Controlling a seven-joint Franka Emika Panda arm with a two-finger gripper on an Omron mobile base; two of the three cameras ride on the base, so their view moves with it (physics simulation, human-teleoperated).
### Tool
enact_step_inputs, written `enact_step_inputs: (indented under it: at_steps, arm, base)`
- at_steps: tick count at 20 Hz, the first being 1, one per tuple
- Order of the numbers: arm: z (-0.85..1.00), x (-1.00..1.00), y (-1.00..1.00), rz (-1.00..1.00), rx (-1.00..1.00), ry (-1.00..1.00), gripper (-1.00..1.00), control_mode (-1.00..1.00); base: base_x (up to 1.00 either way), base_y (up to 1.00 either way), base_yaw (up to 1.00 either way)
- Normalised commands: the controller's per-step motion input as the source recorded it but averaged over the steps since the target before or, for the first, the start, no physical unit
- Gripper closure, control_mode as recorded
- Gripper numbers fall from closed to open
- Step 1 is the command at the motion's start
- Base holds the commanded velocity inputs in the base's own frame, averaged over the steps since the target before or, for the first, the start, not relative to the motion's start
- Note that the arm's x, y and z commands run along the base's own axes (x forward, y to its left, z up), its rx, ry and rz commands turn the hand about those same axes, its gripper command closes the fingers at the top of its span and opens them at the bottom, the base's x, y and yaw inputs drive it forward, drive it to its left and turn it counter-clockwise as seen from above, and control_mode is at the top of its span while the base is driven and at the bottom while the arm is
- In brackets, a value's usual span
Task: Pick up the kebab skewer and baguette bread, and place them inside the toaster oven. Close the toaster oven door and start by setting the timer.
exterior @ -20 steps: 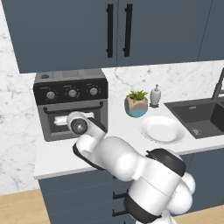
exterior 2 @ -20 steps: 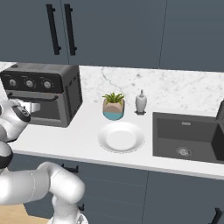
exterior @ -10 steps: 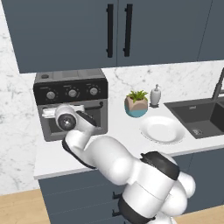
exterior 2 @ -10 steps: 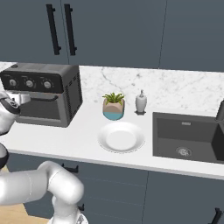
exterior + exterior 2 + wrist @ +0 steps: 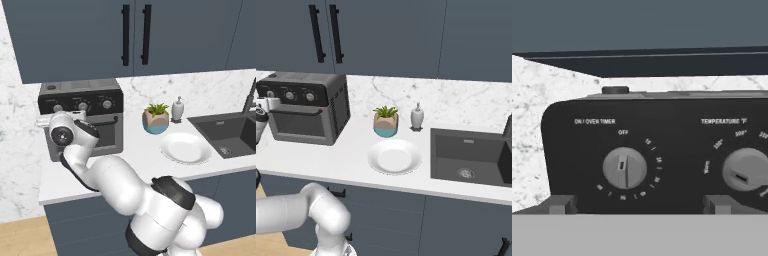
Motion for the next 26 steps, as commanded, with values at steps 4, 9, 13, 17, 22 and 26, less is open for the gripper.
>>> enact_step_inputs:
  at_steps: [4, 9, 13, 17, 22, 26]
  arm:
    - [0.10, 0.01, 0.27, 0.00, 0.00, -0.01, -1.00, -1.00]
    - [0.09, 0.05, 0.19, 0.00, 0.00, -0.01, -1.00, -1.00]
    - [0.01, 0.13, 0.07, 0.00, 0.00, 0.00, -1.00, -1.00]
    - [0.00, 0.15, 0.00, 0.00, 0.00, 0.00, -1.00, -1.00]
    - [0.00, 0.11, -0.13, 0.00, 0.03, 0.01, -1.00, -1.00]
    - [0.00, 0.01, -0.19, 0.00, 0.03, 0.00, -1.00, -1.00]
  base:
    - [0.00, 0.00, 0.00]
    - [0.00, 0.00, 0.00]
    - [0.00, 0.00, 0.00]
    - [0.00, 0.00, 0.00]
    - [0.00, 0.00, 0.00]
    - [0.00, 0.00, 0.00]
